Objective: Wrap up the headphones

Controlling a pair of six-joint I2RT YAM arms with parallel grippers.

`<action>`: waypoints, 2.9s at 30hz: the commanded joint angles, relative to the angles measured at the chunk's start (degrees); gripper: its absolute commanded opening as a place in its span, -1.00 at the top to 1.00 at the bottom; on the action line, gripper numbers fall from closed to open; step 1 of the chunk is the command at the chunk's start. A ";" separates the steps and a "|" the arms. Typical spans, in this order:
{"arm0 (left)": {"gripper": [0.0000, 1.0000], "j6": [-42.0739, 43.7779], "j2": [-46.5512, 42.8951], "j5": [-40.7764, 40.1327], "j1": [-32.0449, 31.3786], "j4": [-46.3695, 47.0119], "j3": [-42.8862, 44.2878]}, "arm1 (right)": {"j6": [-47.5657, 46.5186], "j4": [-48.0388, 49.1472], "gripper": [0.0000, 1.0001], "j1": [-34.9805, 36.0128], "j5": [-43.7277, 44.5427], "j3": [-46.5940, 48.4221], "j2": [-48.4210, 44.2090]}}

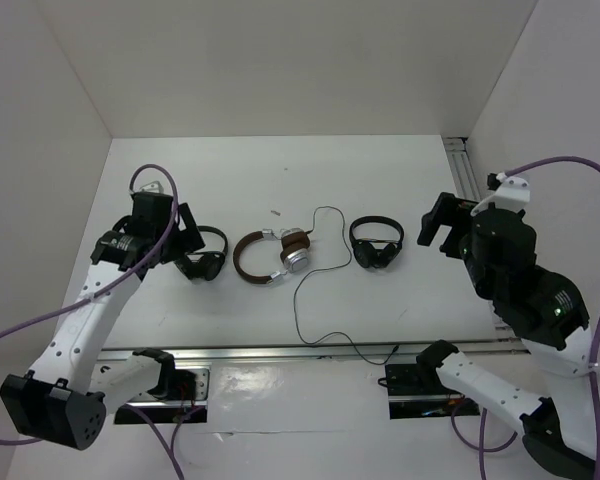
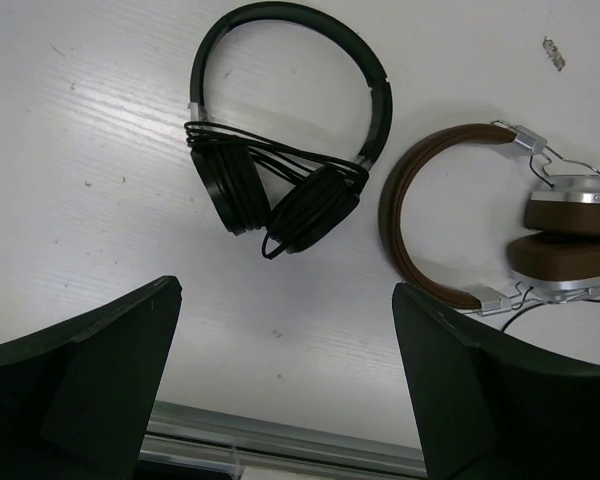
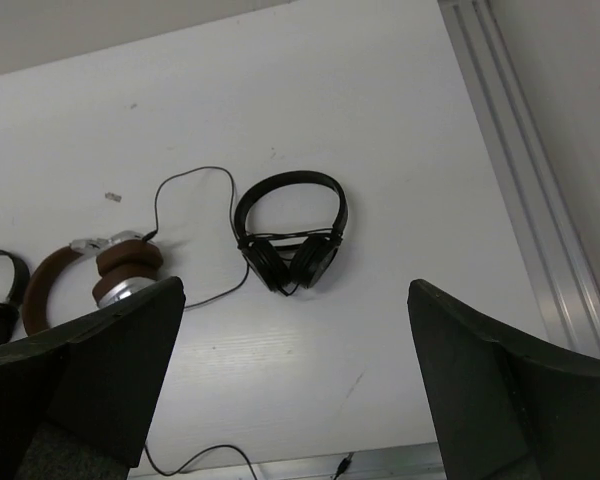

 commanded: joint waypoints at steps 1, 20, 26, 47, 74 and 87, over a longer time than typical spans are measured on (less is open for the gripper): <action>-1.00 0.62 -2.28 1.25 -0.59 2.32 0.74 | 0.28 3.89 -1.00 0.42 1.69 0.60 -2.13; -0.89 2.30 12.36 14.51 -8.68 6.27 8.47 | -1.04 12.24 -1.00 0.42 -8.76 -8.88 -3.11; -0.80 1.16 24.50 15.67 -11.85 9.43 14.87 | -1.56 14.00 -1.00 0.42 -14.04 -10.13 -0.92; -0.98 -4.20 40.08 3.27 -15.88 9.96 12.18 | -1.56 14.53 -1.00 0.42 -16.24 -11.45 -2.05; 0.03 -8.42 43.85 1.25 -16.42 16.47 4.88 | -2.09 15.06 -1.00 0.42 -16.24 -12.51 -2.05; 1.00 -9.48 40.79 -1.81 -18.00 14.10 4.43 | -2.09 15.58 -1.00 0.42 -17.30 -13.03 -2.05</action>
